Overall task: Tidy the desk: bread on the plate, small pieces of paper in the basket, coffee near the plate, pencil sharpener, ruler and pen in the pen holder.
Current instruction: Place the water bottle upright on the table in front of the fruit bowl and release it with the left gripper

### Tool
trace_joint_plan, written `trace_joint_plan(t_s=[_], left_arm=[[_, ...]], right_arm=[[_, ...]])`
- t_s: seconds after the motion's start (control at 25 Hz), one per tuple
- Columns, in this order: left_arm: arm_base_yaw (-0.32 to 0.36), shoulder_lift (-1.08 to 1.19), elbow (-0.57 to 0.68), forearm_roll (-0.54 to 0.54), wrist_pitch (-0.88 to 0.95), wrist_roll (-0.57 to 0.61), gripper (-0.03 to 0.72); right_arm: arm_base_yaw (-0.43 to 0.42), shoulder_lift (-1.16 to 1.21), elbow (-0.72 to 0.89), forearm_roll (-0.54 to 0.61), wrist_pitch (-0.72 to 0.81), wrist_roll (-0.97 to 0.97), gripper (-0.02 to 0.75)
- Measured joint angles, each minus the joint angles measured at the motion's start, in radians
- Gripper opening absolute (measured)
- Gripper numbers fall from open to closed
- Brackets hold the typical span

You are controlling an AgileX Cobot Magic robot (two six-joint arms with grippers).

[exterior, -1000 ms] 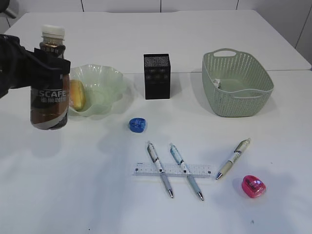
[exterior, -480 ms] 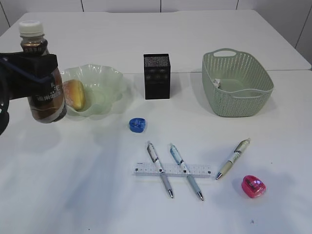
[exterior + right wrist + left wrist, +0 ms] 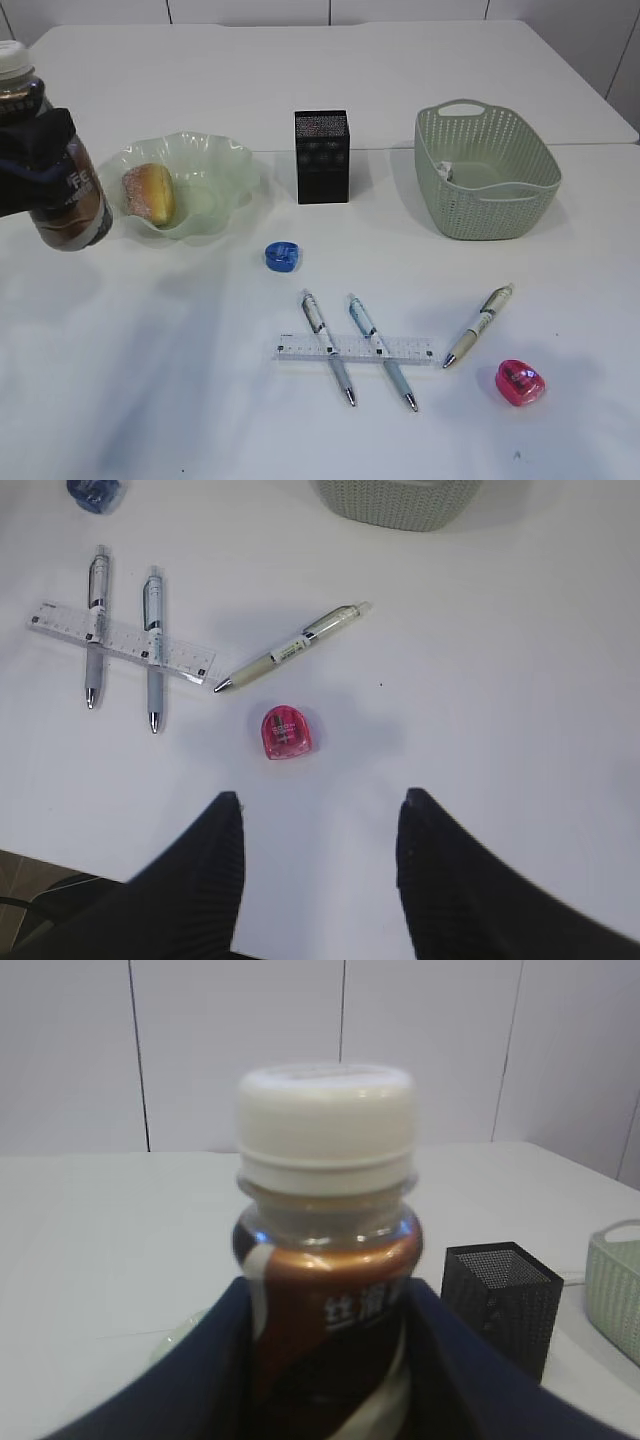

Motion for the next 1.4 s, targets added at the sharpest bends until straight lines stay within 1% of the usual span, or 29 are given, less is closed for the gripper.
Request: trace_joint_plan(t_s=[0.32,0.84,1.04,1.24,1.4], left_arm=[[0.000,0.002,0.002,-0.013,-0.029,-0.002,0.286],[0.000,0.023,0.002,-0.013,-0.021,-0.004,0.285],[0.000,0.096,0.002,-0.011,-0.023,-0.004,0.285],[0.000,0.204,0.002,0.008,-0.111,-0.004,0.285],[0.000,0.276,0.002,0.026,-0.133,-0.004,0.285]], right_arm=[[0.000,0.000,0.000,0.012,-0.004,0.000,0.397],[0.000,0.000,0.000,0.017,-0.006,0.000,0.397],[0.000,0.000,0.000,0.019,-0.006,0.000,0.396],[0.000,0.000,0.000,0.019,-0.006,0.000,0.396],[0.000,0.000,0.000,0.019,-0.006,0.000,0.397]])
